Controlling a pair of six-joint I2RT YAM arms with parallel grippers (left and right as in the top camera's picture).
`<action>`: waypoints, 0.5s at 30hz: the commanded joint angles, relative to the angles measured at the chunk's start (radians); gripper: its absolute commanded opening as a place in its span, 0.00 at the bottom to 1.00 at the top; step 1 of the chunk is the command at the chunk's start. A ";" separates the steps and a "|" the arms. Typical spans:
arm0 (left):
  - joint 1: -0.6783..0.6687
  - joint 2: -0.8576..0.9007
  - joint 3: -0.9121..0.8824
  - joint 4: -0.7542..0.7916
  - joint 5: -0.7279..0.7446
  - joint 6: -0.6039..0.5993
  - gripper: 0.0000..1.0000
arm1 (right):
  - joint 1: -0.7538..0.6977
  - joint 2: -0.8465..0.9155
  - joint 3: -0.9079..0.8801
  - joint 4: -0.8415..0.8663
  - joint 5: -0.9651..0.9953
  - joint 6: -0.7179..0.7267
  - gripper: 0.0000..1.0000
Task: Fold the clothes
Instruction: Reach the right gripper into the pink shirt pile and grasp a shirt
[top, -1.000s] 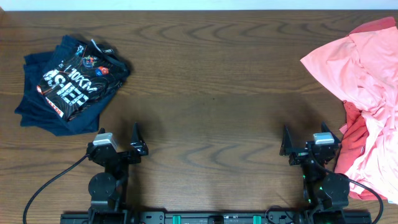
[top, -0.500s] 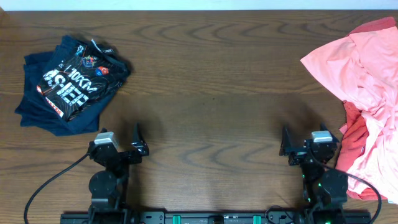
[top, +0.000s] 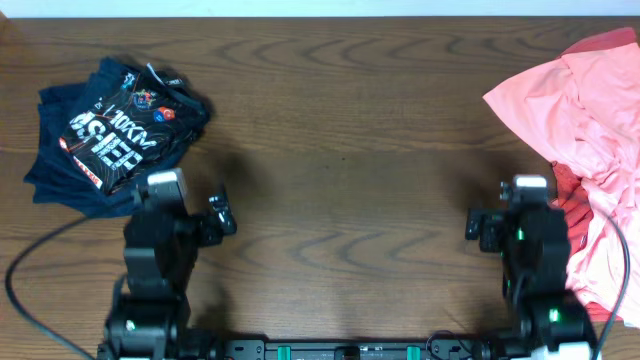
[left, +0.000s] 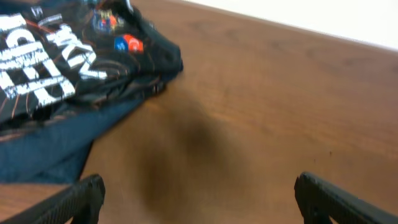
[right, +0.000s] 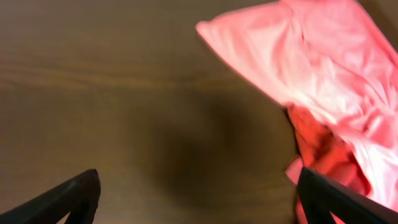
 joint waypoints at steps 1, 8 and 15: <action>0.003 0.112 0.140 -0.090 0.013 0.010 0.98 | -0.050 0.190 0.150 -0.097 0.035 0.028 0.99; 0.003 0.256 0.312 -0.277 0.012 0.009 0.98 | -0.101 0.521 0.404 -0.231 -0.045 0.028 0.99; 0.003 0.263 0.313 -0.285 0.015 0.009 0.98 | -0.204 0.595 0.414 -0.295 0.216 0.328 0.99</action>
